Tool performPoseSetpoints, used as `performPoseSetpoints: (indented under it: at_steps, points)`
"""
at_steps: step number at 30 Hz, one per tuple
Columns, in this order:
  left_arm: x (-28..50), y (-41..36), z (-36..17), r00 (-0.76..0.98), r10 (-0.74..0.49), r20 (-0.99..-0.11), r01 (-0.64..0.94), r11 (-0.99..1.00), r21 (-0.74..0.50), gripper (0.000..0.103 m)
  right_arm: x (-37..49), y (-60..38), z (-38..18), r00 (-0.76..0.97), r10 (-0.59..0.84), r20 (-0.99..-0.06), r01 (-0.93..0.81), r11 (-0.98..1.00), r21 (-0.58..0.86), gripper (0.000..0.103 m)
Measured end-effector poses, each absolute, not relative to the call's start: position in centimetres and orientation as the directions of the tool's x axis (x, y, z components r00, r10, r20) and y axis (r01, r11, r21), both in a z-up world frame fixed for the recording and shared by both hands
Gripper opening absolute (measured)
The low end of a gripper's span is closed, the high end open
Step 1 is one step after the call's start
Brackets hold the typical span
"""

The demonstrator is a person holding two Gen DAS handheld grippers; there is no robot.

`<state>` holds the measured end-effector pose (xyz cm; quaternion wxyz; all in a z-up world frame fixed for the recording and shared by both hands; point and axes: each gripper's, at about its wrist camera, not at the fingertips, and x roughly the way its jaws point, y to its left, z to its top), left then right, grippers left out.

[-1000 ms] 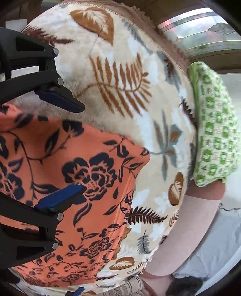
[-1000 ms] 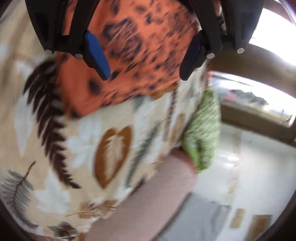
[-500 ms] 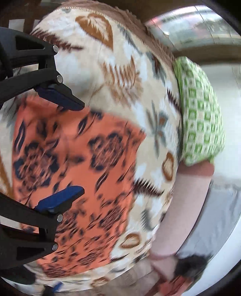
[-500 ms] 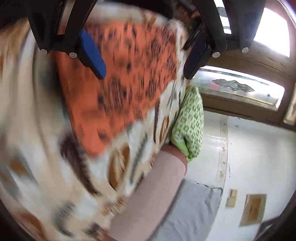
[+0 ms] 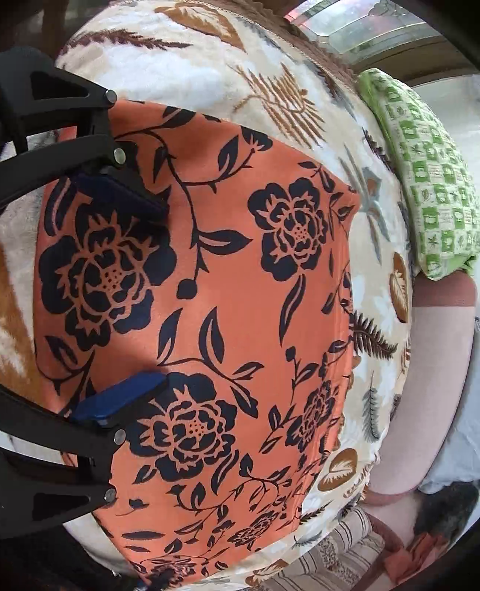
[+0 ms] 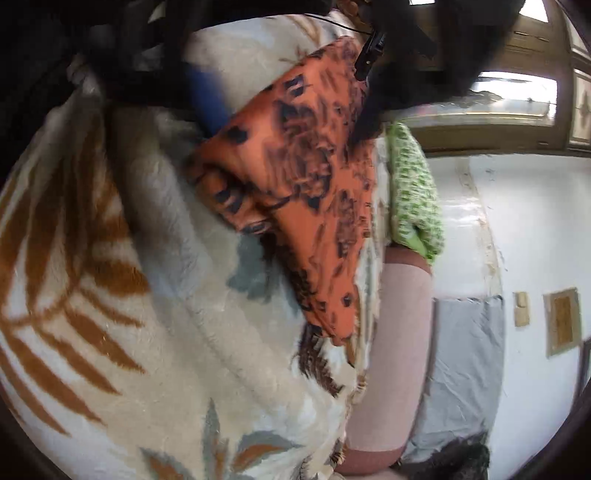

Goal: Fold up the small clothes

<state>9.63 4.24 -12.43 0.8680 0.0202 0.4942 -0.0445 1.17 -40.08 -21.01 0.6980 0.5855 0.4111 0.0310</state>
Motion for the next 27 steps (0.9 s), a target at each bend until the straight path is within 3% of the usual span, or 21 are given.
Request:
performPoseSetpoints:
  at_steps: [4,7,8,10,12,16,18,22,27]
  points:
    - [9.3,4.1,-12.4,0.509,-0.049,-0.859,0.111,0.994,0.009,0.087,1.0,-38.6,-15.8,0.682,0.436,-0.587,0.324,0.538,0.778,0.011]
    - [9.3,4.1,-11.9,0.502,-0.044,-0.864,0.096,0.995,0.005,0.087,2.0,-38.4,-18.6,0.569,0.425,-0.704,0.410,0.596,0.691,0.016]
    - [9.2,4.1,-11.4,0.506,-0.043,-0.861,0.092,0.996,0.005,0.087,1.9,-38.8,-20.0,0.553,0.462,-0.693,0.440,0.545,0.714,0.019]
    - [8.9,4.2,-9.9,0.555,-0.067,-0.829,0.107,0.994,-0.009,0.087,0.7,-39.9,-19.5,0.598,0.469,-0.650,0.428,0.498,0.754,0.034]
    - [8.8,4.0,-8.9,0.595,-0.078,-0.800,0.123,0.992,-0.005,0.087,-0.2,-40.8,-17.6,0.641,0.418,-0.644,0.399,0.535,0.744,0.075]
    - [10.1,3.5,-11.8,0.523,-0.032,-0.852,0.131,0.990,0.043,0.087,1.5,-43.3,-13.5,0.718,0.395,-0.573,0.287,0.583,0.760,0.076]
    - [9.7,3.8,-12.6,0.555,-0.047,-0.831,0.120,0.993,0.023,0.088,4.4,-44.0,-13.1,0.700,0.441,-0.562,0.230,0.605,0.762,0.076]
    - [9.5,3.8,-12.7,0.569,-0.054,-0.820,0.139,0.990,0.032,0.089,12.6,-44.4,-14.8,0.603,0.559,-0.568,0.166,0.609,0.776,0.076]
    - [9.6,3.9,-13.0,0.578,-0.054,-0.814,0.140,0.990,0.034,0.091,20.0,-44.5,-18.2,0.495,0.580,-0.647,0.199,0.649,0.734,0.076]
